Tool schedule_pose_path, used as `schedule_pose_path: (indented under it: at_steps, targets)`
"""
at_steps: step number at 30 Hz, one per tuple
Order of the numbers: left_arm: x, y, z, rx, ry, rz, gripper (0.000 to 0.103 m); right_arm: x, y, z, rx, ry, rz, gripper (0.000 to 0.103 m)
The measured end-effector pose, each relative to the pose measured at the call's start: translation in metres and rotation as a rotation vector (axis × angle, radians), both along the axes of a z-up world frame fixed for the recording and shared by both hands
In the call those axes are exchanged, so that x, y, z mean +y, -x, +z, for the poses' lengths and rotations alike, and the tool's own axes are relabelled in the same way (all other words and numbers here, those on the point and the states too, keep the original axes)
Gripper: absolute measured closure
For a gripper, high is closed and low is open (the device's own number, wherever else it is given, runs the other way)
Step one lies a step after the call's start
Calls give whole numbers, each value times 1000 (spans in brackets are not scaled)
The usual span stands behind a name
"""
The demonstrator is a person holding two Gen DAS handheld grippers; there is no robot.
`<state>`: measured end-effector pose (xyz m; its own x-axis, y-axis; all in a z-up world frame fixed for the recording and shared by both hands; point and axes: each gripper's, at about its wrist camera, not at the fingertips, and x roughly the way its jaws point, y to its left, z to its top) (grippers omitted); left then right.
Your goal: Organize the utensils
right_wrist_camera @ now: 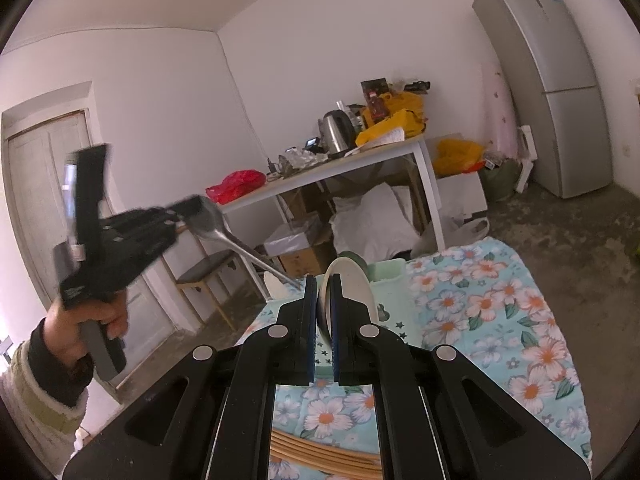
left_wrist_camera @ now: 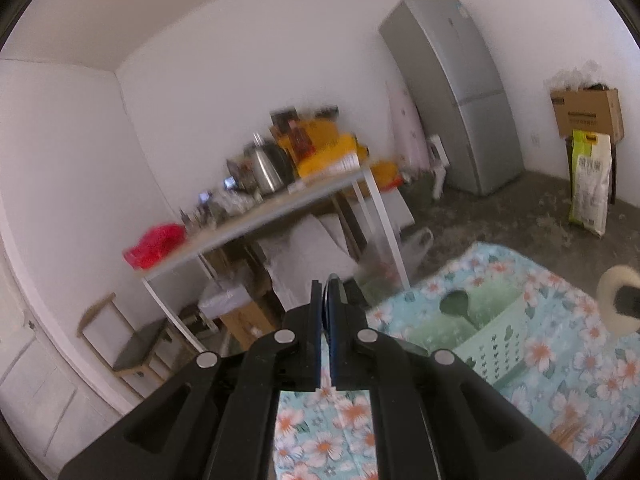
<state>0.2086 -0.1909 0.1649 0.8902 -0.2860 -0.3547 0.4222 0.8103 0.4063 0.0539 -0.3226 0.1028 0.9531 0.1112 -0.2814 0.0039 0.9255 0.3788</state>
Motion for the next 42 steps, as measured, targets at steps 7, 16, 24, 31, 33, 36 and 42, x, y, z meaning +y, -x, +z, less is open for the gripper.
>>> schedule_pose_path:
  at_steps: [7,16,24,31,33,36,42]
  targets:
    - [-10,-41,-31,248,35,-24,99,-2,-2,-2,10,-16,5,99]
    - [1,-65,-60,443,232,-88,81,-16,-3,4,-5,-78,43,99]
    - [-2,-70,-68,396,249,-78,81,-49,-15,44,-167,-231,138,99]
    - [-20,-95,-67,303,197,-40,81,-80,-44,56,-214,-402,172,99]
    - [-6,-95,-70,350,263,-41,81,-77,-38,53,-212,-393,170,99]
    - [9,-87,-83,399,292,-60,81,-75,-33,44,-184,-380,162,99]
    - [38,-78,-112,485,308,-32,81,-72,-32,28,-125,-414,165,99]
